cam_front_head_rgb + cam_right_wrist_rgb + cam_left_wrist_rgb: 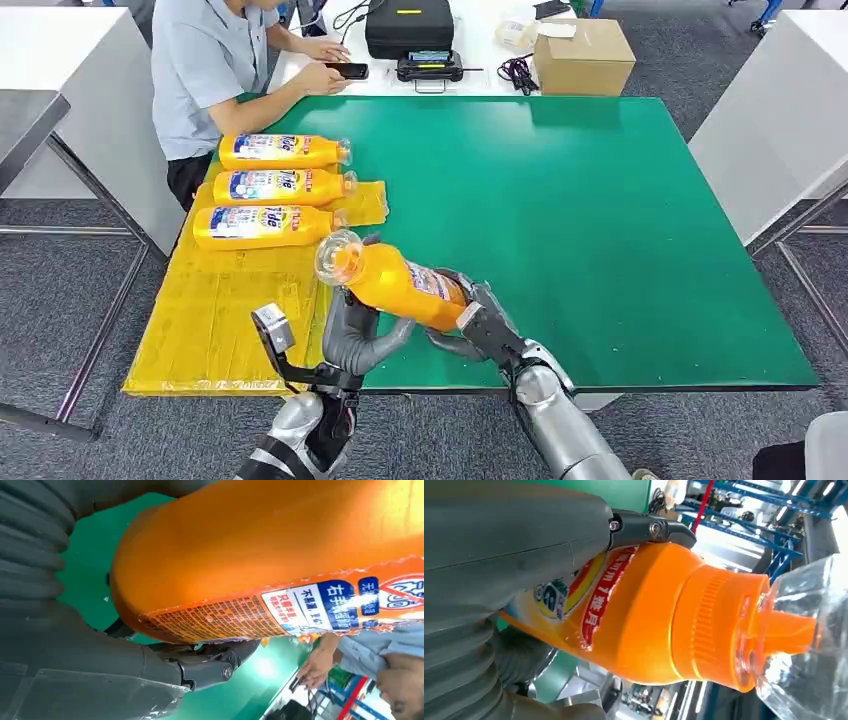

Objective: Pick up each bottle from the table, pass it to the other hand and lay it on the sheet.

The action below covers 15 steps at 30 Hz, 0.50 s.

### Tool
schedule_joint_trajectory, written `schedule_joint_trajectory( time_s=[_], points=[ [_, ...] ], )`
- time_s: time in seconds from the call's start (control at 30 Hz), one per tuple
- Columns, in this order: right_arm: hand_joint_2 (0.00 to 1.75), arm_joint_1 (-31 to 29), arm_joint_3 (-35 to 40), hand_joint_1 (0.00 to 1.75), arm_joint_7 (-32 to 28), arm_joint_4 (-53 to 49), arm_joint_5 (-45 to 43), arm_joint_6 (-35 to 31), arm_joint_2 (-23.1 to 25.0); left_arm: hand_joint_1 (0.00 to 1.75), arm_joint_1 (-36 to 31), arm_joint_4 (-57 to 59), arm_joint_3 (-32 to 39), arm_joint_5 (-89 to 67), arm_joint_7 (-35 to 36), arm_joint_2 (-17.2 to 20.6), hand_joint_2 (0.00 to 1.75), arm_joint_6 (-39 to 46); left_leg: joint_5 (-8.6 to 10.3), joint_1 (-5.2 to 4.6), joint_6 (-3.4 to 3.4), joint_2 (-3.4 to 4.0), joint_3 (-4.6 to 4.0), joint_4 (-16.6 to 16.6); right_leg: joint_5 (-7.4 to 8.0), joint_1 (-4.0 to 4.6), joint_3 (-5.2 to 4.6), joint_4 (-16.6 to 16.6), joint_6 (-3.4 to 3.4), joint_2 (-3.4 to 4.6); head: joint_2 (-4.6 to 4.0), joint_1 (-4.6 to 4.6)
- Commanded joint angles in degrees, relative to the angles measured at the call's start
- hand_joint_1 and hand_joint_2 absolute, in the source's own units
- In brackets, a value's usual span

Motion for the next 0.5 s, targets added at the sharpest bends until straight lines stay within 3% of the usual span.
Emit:
schedule_joint_trajectory(
  time_s=[0.03, 0.07, 0.1, 0.13, 0.17, 0.23, 0.27, 0.3, 0.37, 0.5],
  points=[
    [1.75, -3.1, 3.5, 1.69, 0.8, 3.7, 0.1, 0.6, -0.7, 0.0, -3.0, 1.9, -2.2, -2.2, -0.3, 1.9, 1.75, 3.4, -0.05, 0.05, -0.11, 0.11, 0.12, 0.0, -0.02, 0.06, 0.09, 0.0, -0.12, 0.08, 0.0, 0.02],
    [1.75, -3.1, 3.5, 1.69, 0.8, 3.7, 0.1, 0.6, -0.7, 0.0, -3.0, 1.9, -2.2, -2.2, -0.3, 1.9, 1.75, 3.4, -0.03, 0.05, -0.09, 0.09, 0.1, 0.0, -0.01, 0.06, 0.07, 0.0, -0.11, 0.06, 0.0, 0.0],
    [1.75, -3.2, 3.7, 1.66, 1.0, 3.7, 0.1, 0.6, -0.7, 0.45, -3.4, 2.4, -2.6, -5.8, -1.9, 2.0, 1.75, 7.7, -0.07, 0.07, -0.12, 0.09, 0.15, 0.0, -0.04, 0.08, 0.13, 0.0, -0.15, 0.05, 0.0, 0.0],
    [1.75, -3.3, 4.0, 1.66, 1.0, 3.4, 0.1, 0.6, -0.8, 1.38, -3.6, 2.6, -2.7, -6.8, -2.4, 2.0, 1.75, 8.9, -0.1, 0.1, -0.16, 0.11, 0.2, 0.0, -0.07, 0.11, 0.19, 0.0, -0.19, 0.06, 0.0, 0.02],
    [1.75, -3.2, 4.3, 1.57, 1.2, 2.9, -0.1, 0.8, -0.8, 1.34, -4.0, 3.3, -2.8, -10.0, -2.7, 2.1, 1.75, 12.7, -0.06, 0.06, -0.11, 0.11, 0.14, 0.0, -0.02, 0.07, 0.12, 0.0, -0.13, 0.07, 0.0, 0.0],
    [1.75, -2.8, 5.3, 1.64, 2.0, 1.4, -0.1, 1.3, -1.0, 1.26, -4.6, 5.0, -2.5, -14.9, -3.3, 1.8, 1.75, 18.7, -0.08, 0.09, -0.12, 0.12, 0.16, 0.0, -0.03, 0.1, 0.15, 0.0, -0.15, 0.08, 0.0, 0.02],
    [1.75, -2.8, 5.5, 1.64, 2.1, 1.1, -0.1, 1.3, -1.1, 1.41, -4.7, 5.3, -2.3, -14.8, -3.3, 1.8, 1.75, 18.5, -0.02, 0.02, -0.07, 0.05, 0.08, 0.0, -0.01, 0.02, 0.06, 0.0, -0.09, 0.03, 0.0, 0.0],
    [1.75, -2.8, 5.8, 1.66, 2.3, 1.0, -0.1, 1.5, -1.1, 1.41, -4.9, 5.8, -1.4, -13.3, -2.7, 1.6, 1.75, 17.0, -0.08, 0.07, -0.14, 0.09, 0.18, 0.0, -0.06, 0.07, 0.17, 0.0, -0.16, 0.04, 0.0, 0.0],
    [1.75, -2.9, 6.0, 1.69, 2.4, 1.1, -0.1, 1.6, -1.1, 1.75, -5.1, 6.0, -0.9, -12.2, -2.8, 1.7, 1.75, 15.0, -0.06, 0.05, -0.12, 0.1, 0.16, 0.0, -0.03, 0.06, 0.13, 0.0, -0.14, 0.08, 0.0, 0.0],
    [1.75, -3.1, 6.1, 1.66, 2.2, 1.9, -0.8, 2.1, -1.0, 1.75, -4.9, 5.8, -0.1, -9.9, -2.8, 1.9, 1.75, 10.9, -0.02, 0.04, -0.08, 0.07, 0.09, 0.0, 0.0, 0.04, 0.08, 0.0, -0.09, 0.04, 0.0, 0.02]
  ],
)
